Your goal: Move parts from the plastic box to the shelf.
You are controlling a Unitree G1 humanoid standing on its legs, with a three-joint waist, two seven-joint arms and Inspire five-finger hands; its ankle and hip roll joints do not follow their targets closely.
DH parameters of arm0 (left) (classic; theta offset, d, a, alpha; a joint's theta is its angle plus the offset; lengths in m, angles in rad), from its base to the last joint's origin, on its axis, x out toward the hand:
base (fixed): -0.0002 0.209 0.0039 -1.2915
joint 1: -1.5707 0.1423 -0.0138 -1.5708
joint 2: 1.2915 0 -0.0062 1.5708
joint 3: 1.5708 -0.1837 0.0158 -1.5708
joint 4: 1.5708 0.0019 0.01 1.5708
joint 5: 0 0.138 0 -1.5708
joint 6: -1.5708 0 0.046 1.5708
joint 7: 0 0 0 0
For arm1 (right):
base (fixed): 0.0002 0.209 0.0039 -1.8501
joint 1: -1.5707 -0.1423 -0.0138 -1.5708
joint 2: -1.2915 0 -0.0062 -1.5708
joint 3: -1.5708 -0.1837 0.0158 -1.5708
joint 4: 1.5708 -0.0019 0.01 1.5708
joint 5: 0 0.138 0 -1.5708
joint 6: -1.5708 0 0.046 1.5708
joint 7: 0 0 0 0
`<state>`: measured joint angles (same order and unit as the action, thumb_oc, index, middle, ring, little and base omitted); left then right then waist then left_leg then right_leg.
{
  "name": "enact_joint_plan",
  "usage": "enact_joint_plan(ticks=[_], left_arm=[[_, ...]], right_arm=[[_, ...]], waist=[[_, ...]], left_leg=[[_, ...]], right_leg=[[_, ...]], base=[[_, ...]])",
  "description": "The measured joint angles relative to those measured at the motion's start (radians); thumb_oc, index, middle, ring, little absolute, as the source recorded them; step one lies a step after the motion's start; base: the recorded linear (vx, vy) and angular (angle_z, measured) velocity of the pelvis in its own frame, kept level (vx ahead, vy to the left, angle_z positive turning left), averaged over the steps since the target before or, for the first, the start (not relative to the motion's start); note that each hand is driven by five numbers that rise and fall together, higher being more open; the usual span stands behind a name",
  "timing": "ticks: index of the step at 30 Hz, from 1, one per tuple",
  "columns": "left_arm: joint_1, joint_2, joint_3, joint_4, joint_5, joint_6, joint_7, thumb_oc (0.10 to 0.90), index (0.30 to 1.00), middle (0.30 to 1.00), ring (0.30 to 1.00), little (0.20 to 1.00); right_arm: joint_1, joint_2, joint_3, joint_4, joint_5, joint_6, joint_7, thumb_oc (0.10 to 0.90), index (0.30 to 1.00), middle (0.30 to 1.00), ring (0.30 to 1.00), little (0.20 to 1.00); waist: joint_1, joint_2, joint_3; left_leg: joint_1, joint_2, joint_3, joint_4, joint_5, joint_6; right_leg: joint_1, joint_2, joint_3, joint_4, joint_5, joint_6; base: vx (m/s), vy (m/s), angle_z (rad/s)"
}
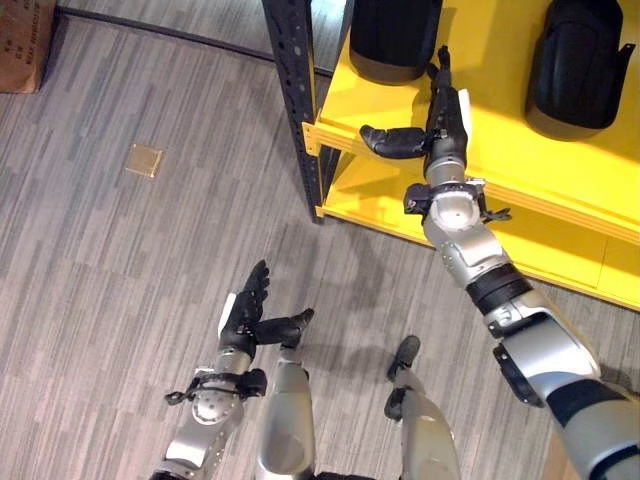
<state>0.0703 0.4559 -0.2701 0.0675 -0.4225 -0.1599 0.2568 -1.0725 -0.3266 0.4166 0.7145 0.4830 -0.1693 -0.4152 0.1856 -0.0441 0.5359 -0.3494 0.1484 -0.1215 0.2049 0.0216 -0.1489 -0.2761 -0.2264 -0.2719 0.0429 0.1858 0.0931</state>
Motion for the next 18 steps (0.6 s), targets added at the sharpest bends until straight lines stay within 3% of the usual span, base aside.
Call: enact_joint_plan(ticks=[18], left_arm=[[-0.001, 0.0, 0.0, 0.0, -0.004, 0.0, 0.003, 0.9, 1.0, 1.0, 1.0, 1.0]], right_arm=[[-0.009, 0.008, 0.003, 0.014, 0.0, 0.0, -0.001, 0.9, 1.0, 1.0, 1.0, 1.0]], waist=[[0.008, -0.02, -0.001]], left_leg=[[-0.001, 0.0, -0.001, 0.001, -0.004, 0.003]], right_leg=[[0.0, 0.001, 0.0, 0.0, 0.0, 0.0]], base=[[0.0, 0.0, 0.0]])
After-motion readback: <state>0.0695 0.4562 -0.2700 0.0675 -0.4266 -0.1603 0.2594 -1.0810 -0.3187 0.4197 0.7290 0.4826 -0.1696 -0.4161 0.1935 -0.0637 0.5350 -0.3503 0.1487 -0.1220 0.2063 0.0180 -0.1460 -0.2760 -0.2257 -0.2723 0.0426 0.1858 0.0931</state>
